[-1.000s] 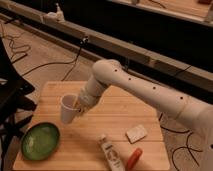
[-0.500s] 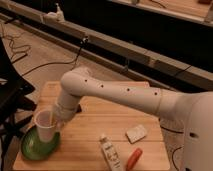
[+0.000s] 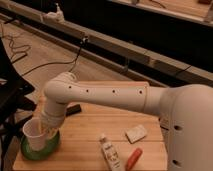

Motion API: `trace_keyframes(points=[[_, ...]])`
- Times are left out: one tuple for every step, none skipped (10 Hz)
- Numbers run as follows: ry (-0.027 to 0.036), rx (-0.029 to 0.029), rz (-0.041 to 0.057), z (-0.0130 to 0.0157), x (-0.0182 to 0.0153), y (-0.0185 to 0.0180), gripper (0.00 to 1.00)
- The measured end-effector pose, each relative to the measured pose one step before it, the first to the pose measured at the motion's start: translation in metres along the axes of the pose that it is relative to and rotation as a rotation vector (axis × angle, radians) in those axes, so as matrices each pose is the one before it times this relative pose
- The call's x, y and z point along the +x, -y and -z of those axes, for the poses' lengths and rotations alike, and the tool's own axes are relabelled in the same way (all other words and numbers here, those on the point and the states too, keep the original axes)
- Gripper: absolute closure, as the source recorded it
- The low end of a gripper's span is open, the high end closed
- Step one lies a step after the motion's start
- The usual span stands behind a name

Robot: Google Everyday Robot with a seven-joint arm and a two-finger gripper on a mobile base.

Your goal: Place the ceramic cup in the ceramic bowl

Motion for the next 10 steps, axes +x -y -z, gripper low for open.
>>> trace_keyframes(points=[[0.0004, -0.0033, 0.00086, -0.00086, -0.00025, 0.0, 1.0], [-0.01424, -0.01376, -0.00781, -0.00237, 0.00642, -0.00383, 1.0], [-0.01505, -0.01042, -0.0004, -0.00297, 0.00603, 0.00002, 1.0], [-0.01451, -0.01332, 0.00748, -0.00627, 0.00574, 0.00323, 1.0], [-0.01545, -0.01483, 0.01474, -0.00949, 0.00584, 0.00733, 1.0], [-0.00653, -0.0078, 0.01141, -0.00924, 0.00381, 0.00706, 1.0], [-0.00243, -0.00615, 0.00487, -0.00879, 0.00383, 0.0048, 1.0], [-0.00054, -0.00396, 0.00052, -0.00781, 0.00383, 0.00343, 1.0], [0.00386, -0.00111, -0.0027, -0.00971, 0.00443, 0.00397, 1.0], [0.00799, 0.00449, -0.00509, -0.00598, 0.00264, 0.00286, 1.0]])
